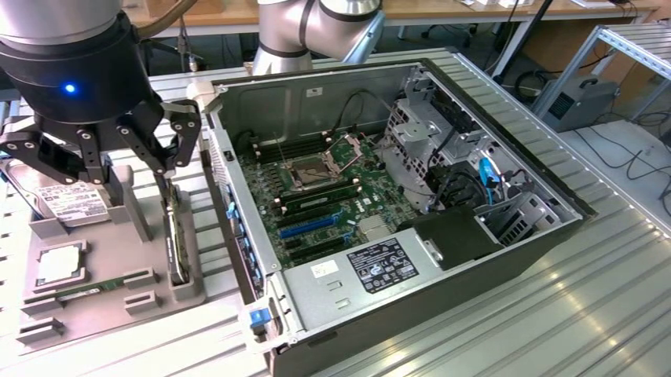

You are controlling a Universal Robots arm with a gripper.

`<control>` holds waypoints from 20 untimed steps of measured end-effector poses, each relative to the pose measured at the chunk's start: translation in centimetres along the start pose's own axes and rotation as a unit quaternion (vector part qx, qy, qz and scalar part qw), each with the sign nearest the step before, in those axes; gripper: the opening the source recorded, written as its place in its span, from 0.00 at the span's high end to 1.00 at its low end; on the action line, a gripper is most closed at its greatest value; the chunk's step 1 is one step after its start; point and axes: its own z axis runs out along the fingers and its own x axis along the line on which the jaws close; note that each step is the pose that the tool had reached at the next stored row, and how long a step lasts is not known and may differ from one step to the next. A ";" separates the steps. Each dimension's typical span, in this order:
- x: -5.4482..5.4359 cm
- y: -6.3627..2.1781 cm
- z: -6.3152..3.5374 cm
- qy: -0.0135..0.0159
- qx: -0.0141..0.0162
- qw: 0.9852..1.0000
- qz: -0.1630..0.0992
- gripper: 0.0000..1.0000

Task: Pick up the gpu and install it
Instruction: 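Pick up the gpu and move the gpu toward the slot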

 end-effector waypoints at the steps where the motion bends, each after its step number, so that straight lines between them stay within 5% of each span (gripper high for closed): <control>1: 0.0 0.00 0.03 0.000 0.000 1.000 0.000 0.52; 20: 0.0 -0.03 0.59 0.000 0.000 1.000 0.000 0.52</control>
